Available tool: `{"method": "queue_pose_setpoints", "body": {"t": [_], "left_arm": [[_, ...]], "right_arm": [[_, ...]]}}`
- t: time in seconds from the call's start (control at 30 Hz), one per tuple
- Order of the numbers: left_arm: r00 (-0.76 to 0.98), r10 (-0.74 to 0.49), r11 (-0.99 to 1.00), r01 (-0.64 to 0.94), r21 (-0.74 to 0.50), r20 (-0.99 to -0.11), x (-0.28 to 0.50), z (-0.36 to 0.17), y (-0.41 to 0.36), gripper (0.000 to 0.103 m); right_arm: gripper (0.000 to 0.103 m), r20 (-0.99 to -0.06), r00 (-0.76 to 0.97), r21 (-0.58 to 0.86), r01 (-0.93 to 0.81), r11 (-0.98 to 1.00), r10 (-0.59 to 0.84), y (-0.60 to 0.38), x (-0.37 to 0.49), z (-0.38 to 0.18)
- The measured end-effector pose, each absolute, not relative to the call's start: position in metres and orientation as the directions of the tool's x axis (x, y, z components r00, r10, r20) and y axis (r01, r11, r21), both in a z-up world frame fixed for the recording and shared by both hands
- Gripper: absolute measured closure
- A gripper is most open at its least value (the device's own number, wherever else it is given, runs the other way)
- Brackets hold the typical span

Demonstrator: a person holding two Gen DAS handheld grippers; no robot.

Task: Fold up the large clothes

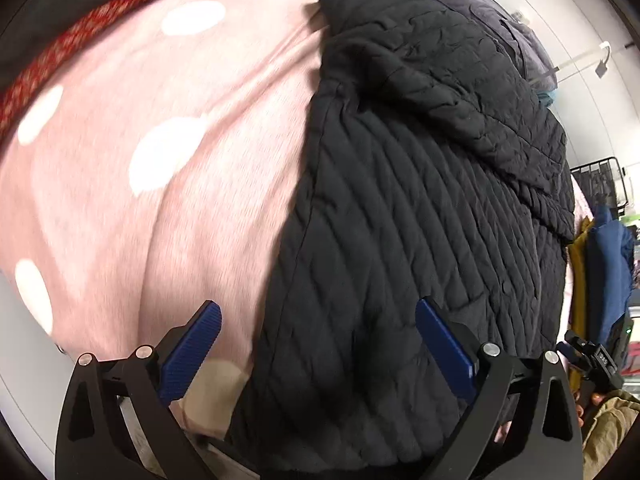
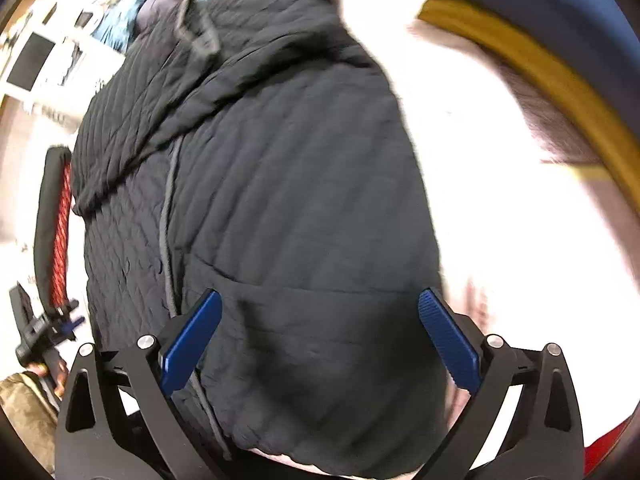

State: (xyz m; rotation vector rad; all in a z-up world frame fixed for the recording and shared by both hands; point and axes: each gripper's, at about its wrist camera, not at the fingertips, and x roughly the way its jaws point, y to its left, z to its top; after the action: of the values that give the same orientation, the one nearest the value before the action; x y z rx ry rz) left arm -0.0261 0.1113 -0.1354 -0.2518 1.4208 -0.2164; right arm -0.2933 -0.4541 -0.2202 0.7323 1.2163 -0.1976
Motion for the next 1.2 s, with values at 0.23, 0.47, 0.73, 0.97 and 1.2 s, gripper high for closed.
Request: {"method": "queue_pose_setpoints", "body": {"t": [0.23,0.47,0.73,0.97,1.2], "left_arm": [[0.127,-0.338,0.940,-0.004,-0.341,-0.933,-0.036,-0.134,0.121,0.015],[0.083,-0.390,0.921,0.015,-0.390,-0.917,-0.038,-0.143,0.122,0.015],[-0.009,-0.436,0.900,-0.014,-0.436,-0.900,-0.065,-0.173,0.121,0.015],[-0.039,-0.442,0.895,0.042,-0.444,-0.896,-0.080,-0.178,0.110,0.015],[-0.055,-0.420,0.904,0.059,-0.423,-0.906,-0.072,-0.177,0.100,0.030]], "right_arm": [[0.034,-0.857,0.430,0.500,0.557,0.663,0.285,-0.485,-0.313,-0.211],[0.034,-0.844,0.409,0.527,0.519,0.673,0.347,-0.482,-0.311,-0.222],[0.034,-0.825,0.333,0.565,0.491,0.663,0.456,-0.462,-0.319,-0.245],[0.039,-0.803,0.259,0.590,0.469,0.657,0.537,-0.448,-0.351,-0.256],[0.039,-0.790,0.295,0.607,0.498,0.619,0.537,-0.451,-0.348,-0.260]]}}
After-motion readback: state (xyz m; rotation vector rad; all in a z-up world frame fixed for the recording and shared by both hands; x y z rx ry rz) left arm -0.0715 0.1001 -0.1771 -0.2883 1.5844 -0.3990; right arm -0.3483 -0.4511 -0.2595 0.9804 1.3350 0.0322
